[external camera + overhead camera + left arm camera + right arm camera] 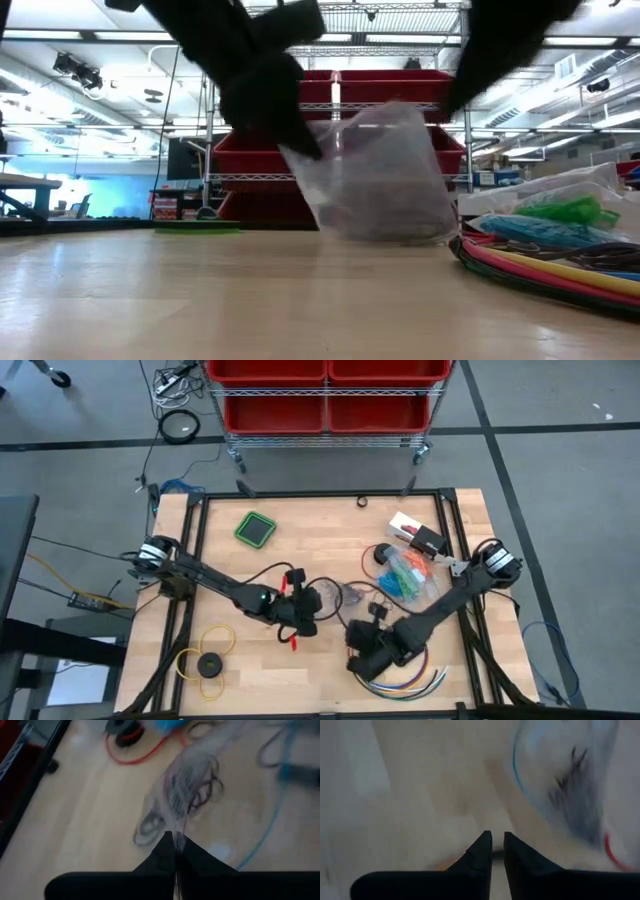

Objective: Sort rubber bands
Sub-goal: Put the black rubber band into the transparent zip bag

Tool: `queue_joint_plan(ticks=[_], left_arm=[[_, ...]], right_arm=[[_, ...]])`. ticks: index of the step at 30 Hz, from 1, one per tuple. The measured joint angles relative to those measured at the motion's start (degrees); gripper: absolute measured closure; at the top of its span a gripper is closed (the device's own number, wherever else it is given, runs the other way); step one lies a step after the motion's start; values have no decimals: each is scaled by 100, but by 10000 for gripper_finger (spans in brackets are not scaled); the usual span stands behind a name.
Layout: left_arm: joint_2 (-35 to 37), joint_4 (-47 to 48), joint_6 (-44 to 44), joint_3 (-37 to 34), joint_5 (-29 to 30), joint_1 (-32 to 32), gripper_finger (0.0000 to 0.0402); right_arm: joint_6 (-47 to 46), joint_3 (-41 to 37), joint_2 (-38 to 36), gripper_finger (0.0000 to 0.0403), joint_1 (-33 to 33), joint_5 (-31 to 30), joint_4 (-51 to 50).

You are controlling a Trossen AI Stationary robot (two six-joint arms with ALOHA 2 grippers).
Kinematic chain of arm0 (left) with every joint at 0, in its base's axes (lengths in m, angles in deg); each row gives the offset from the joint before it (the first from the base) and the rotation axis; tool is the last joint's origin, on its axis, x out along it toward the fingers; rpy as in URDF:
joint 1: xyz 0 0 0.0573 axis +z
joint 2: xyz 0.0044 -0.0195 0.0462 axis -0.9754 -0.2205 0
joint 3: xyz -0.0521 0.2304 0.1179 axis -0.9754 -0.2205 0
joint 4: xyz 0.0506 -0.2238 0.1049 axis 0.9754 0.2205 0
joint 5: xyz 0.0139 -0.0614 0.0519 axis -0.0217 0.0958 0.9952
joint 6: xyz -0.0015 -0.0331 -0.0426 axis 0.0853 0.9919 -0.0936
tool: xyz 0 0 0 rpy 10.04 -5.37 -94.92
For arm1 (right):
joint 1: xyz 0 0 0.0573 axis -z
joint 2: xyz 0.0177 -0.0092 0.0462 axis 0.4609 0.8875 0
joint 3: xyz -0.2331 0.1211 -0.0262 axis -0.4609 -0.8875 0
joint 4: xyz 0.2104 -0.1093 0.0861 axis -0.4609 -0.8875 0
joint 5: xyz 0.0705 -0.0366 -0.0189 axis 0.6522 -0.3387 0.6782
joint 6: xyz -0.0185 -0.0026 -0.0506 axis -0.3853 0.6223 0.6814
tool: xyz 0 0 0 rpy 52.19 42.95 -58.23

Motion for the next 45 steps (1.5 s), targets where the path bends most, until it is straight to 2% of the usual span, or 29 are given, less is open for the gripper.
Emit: queue_joint_plan(ticks=[3, 7, 10, 14, 19, 22, 26, 29, 31, 33, 35, 38, 39, 45], left_arm=[[-73, 246, 242, -2, 334, -13, 392], [-247, 68, 295, 0, 610, -45, 392], [-326, -16, 253, -2, 616, -45, 392], [-373, -110, 270, -2, 593, -47, 392], [-384, -263, 268, -2, 551, -52, 392], [-384, -268, 256, -1, 519, -52, 392], [-384, -305, 175, 0, 501, -52, 392], [-384, -305, 142, -2, 498, -52, 392], [-384, -301, 142, -2, 493, -52, 392], [-384, -300, 143, -2, 485, -52, 392], [-384, -298, 143, -2, 466, -52, 392], [-384, -309, 142, 0, 440, -52, 392], [-384, -324, 143, -2, 440, -52, 392], [-384, -407, 143, -1, 439, -52, 392]], right_arm=[[-661, -1, 0, 373, -279, 64, -837], [-1928, -253, -4, 377, -607, 81, -2024], [-2241, -635, -44, 365, -693, 330, -1883], [-2140, -1157, -80, 324, -592, 560, -1157], [-2748, -1703, -158, 283, -390, 622, -1171], [-2925, -1794, -471, 289, -450, 90, -1180], [-3199, -1980, -1254, 313, -640, -579, -1426], [-3639, -2534, -2122, 326, -739, -858, -1352], [-3826, -3042, -2714, 329, -834, -1037, -860], [-3606, -3594, -3243, 330, -901, -1144, -6], [-2716, -4100, -3563, 331, -900, -956, 1267], [-823, -4683, -3473, 329, -845, -542, 3358], [-474, -4762, -3359, 328, -824, -470, 3744], [-246, -4806, -2625, 325, -542, -223, 3554]])
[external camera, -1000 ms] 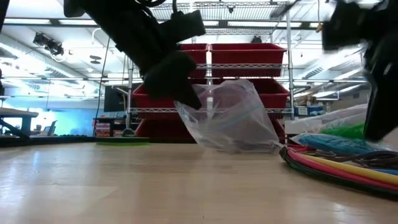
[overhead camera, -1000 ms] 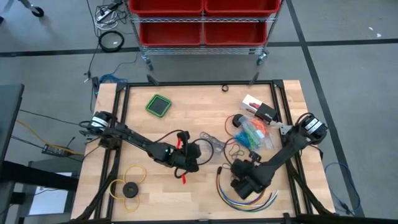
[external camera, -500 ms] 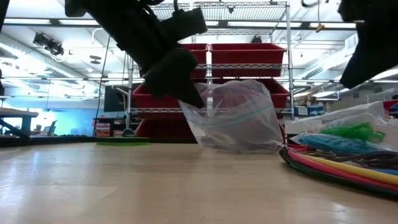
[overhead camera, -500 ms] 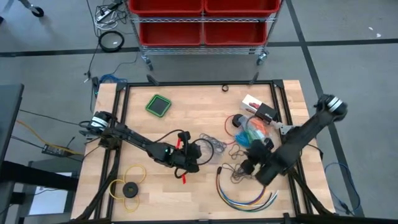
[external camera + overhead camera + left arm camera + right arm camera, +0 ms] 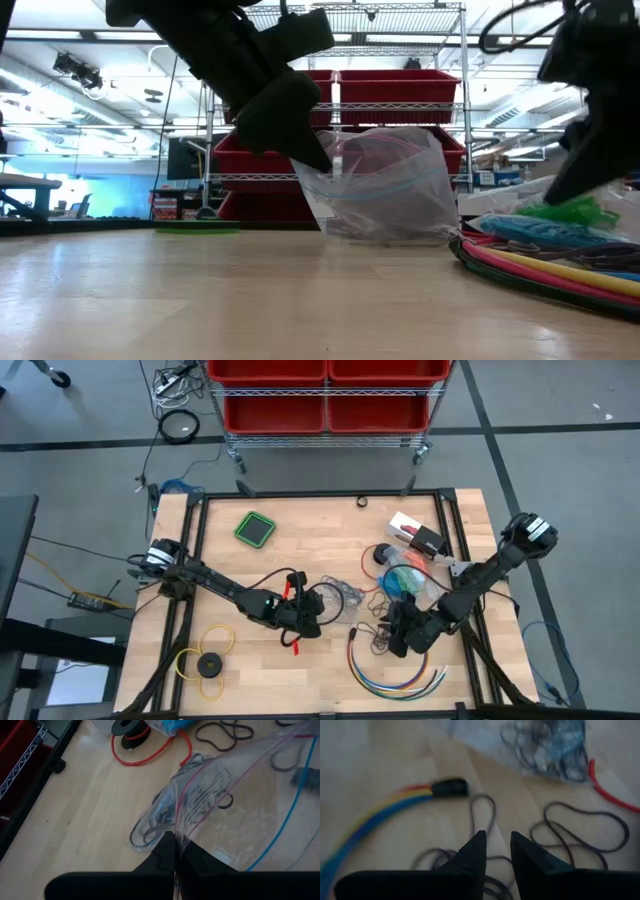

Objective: Sort rubber bands
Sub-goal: Put the black rubber band into the transparent zip bag

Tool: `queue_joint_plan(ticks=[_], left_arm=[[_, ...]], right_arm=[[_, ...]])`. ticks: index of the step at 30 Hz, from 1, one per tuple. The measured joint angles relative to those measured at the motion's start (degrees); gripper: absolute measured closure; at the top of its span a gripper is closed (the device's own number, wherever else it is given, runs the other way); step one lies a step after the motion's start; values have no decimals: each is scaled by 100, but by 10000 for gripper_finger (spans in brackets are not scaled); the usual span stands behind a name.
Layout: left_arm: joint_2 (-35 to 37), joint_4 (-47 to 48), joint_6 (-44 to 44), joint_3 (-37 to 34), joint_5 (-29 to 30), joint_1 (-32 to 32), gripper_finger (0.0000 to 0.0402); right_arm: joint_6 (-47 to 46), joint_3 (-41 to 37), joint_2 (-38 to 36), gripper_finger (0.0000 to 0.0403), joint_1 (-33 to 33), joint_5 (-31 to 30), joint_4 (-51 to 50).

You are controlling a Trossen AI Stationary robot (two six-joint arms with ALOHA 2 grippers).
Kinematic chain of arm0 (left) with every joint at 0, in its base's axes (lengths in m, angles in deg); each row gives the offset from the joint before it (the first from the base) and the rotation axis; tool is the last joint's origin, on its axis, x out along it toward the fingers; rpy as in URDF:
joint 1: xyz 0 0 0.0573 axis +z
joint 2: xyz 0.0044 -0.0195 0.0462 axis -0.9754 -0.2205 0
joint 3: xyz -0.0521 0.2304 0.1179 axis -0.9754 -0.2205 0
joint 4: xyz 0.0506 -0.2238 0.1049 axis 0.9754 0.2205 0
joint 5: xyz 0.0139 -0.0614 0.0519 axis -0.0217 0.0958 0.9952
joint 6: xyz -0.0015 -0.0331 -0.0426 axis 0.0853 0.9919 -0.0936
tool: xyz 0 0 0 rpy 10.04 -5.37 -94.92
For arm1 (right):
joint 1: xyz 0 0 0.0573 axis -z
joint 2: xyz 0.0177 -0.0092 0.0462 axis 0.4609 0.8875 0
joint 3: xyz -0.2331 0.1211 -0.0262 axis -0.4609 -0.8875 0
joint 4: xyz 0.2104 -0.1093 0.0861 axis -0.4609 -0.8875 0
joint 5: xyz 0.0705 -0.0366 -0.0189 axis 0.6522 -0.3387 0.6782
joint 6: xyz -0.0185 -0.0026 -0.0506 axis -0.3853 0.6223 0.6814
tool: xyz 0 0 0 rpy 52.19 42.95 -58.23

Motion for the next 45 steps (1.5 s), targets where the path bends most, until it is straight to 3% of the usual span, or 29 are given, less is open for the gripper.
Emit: queue_joint_plan(ticks=[18, 25, 32, 38, 45], left_arm=[[-51, -112, 0, 1, -183, 0, 392], [-79, -157, -11, 1, -227, 0, 392], [-79, -142, -20, 1, -236, 0, 392], [-79, -152, -16, 1, -236, 0, 392], [-79, -245, -15, 1, -236, 0, 392]], right_arm=[[330, 42, 1173, 323, 737, 299, 67], [73, 45, 1290, 394, 788, 149, 76], [-28, 27, 772, 402, 633, 442, 80], [684, 683, 231, 403, 270, -208, 203], [2200, 1852, 309, 403, 181, -218, 579]])
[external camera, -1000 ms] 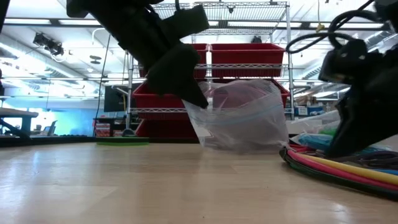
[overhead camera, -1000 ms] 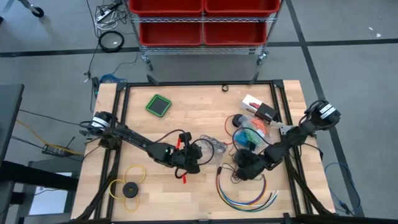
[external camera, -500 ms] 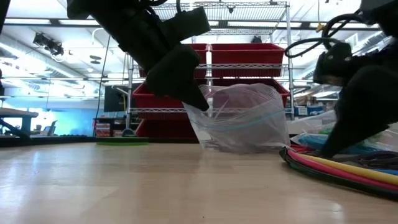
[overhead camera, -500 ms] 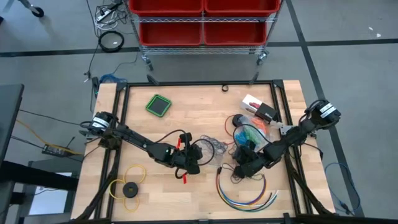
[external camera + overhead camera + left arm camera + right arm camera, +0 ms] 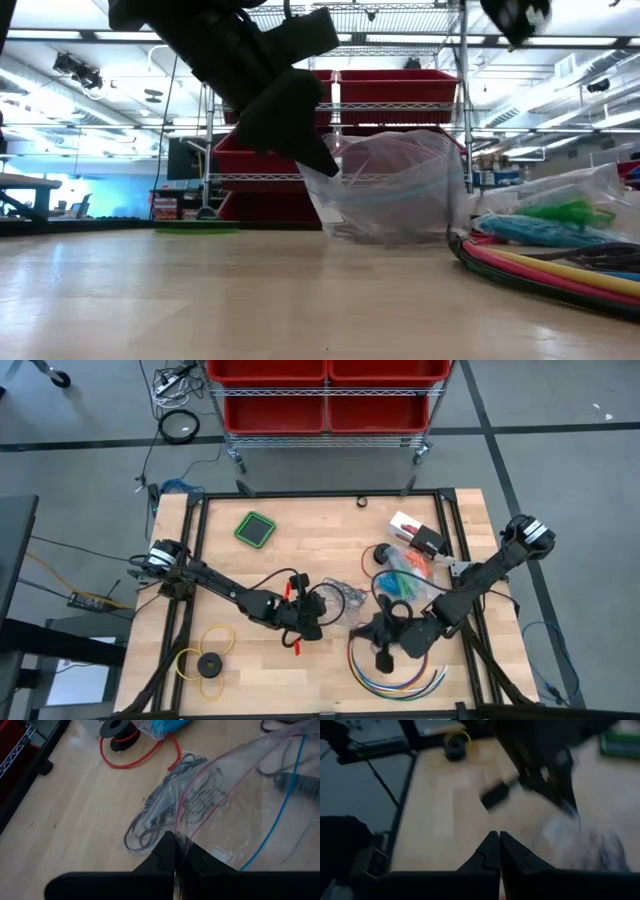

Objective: Sort rubber bands
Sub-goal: Put the black rubber band into the transparent zip bag

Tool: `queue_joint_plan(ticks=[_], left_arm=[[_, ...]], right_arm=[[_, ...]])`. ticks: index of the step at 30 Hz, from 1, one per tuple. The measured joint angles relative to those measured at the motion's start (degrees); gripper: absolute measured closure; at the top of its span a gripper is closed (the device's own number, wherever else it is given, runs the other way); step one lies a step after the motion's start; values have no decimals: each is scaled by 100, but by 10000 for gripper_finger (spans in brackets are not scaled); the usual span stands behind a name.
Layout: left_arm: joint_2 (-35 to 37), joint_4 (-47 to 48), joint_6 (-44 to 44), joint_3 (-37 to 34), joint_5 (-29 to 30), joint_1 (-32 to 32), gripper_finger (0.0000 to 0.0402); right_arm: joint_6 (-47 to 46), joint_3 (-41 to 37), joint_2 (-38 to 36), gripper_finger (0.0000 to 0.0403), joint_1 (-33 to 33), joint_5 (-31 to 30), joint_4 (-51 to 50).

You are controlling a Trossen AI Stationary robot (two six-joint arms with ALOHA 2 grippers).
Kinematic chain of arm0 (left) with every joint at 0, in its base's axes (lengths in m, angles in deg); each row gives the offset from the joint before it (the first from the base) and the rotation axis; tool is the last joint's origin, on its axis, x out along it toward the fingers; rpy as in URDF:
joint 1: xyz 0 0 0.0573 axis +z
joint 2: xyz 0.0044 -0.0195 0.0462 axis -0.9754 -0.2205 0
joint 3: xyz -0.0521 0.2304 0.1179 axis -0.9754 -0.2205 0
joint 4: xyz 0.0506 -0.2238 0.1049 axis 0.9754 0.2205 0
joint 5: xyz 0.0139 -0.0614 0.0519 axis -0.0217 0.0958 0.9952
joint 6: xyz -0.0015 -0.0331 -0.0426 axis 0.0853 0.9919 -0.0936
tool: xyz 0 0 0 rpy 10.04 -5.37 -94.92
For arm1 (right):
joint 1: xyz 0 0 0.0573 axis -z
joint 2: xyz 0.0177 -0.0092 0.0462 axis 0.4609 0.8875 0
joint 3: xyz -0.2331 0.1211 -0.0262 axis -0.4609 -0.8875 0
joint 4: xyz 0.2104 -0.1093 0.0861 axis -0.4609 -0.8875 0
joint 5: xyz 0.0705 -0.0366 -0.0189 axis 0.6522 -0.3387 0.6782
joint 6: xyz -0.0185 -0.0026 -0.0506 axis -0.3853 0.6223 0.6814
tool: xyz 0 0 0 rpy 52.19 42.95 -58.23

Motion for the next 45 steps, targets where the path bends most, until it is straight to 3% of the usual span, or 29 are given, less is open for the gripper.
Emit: queue_joint_plan(ticks=[9, 16, 28, 36, 45], left_arm=[[0, 4, 11, 0, -22, 4, 392], [0, 13, 14, 0, -187, 4, 392], [0, -216, 46, 0, -1139, 2, 392], [4, -150, 186, 342, -2179, 0, 392], [9, 534, 192, 842, -2477, 2, 392]], right_arm=[[1365, 1287, 424, 403, 262, 434, 18], [1912, 1652, 458, 403, 504, 522, -115], [1563, 1653, 460, 403, 750, 664, -941], [1483, 1654, 459, 403, 633, 687, -1019], [1379, 1651, 512, 403, 329, 723, -1033]])
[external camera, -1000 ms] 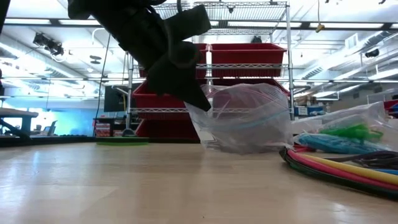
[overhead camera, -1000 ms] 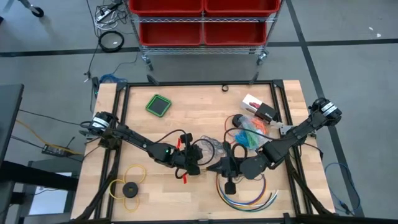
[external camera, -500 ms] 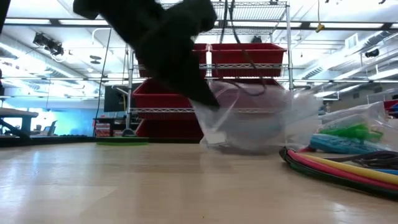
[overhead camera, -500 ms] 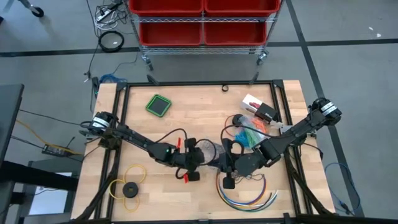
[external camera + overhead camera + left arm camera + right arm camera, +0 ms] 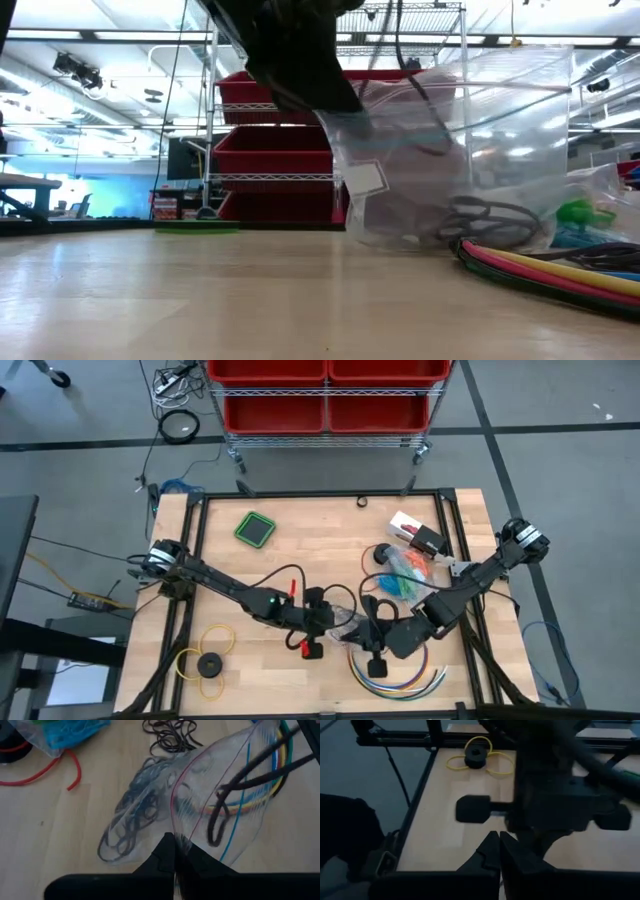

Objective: Sort rubber bands
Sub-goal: Put the black rubber band into the transparent zip bag

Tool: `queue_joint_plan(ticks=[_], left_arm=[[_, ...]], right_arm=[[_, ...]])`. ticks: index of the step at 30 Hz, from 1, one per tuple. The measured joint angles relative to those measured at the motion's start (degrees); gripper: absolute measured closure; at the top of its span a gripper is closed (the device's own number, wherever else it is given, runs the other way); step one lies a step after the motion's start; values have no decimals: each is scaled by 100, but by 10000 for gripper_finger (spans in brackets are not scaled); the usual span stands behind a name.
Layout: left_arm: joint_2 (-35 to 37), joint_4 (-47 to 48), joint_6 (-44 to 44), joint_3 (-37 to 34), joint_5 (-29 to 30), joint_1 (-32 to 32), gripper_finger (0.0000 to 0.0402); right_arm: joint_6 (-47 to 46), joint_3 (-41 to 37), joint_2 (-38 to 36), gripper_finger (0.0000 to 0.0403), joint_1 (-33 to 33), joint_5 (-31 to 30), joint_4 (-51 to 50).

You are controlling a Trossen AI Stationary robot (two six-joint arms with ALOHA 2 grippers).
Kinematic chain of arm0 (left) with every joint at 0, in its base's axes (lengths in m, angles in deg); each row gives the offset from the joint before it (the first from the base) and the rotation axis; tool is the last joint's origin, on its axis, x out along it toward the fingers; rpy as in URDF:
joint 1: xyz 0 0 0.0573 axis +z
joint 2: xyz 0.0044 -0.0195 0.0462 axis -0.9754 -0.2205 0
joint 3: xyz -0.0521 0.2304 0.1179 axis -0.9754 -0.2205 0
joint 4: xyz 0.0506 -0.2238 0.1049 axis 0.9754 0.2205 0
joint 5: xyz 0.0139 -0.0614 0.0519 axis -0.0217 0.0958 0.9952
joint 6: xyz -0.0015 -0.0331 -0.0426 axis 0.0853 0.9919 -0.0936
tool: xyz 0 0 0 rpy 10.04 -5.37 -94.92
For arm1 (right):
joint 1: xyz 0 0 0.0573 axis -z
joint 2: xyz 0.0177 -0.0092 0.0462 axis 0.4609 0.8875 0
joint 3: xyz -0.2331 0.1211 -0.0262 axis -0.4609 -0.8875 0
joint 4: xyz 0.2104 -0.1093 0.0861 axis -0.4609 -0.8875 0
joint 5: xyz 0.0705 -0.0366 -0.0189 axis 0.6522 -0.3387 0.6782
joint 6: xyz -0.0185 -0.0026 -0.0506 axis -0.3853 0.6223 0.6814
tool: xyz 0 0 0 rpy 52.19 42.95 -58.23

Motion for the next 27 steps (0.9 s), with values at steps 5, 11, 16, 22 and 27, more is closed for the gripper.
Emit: queue_joint_plan(ticks=[5, 11, 16, 22, 27], left_arm=[[0, 509, -2, 323, -17, 2, 392], [0, 853, -31, 769, -117, 2, 392], [0, 1205, -64, 1114, -250, 2, 392], [0, 1622, -74, 1317, -399, 2, 392], [0, 1808, -69, 1324, -610, -4, 392]], right_arm=[[-22, 0, 5, 403, -147, 15, 4], [-205, 0, 67, 403, -129, 379, 37], [-577, -2, 154, 398, -69, 516, -155], [-914, -2, 180, 372, -82, 583, -363], [-1154, -2, 186, 345, -82, 532, -621]])
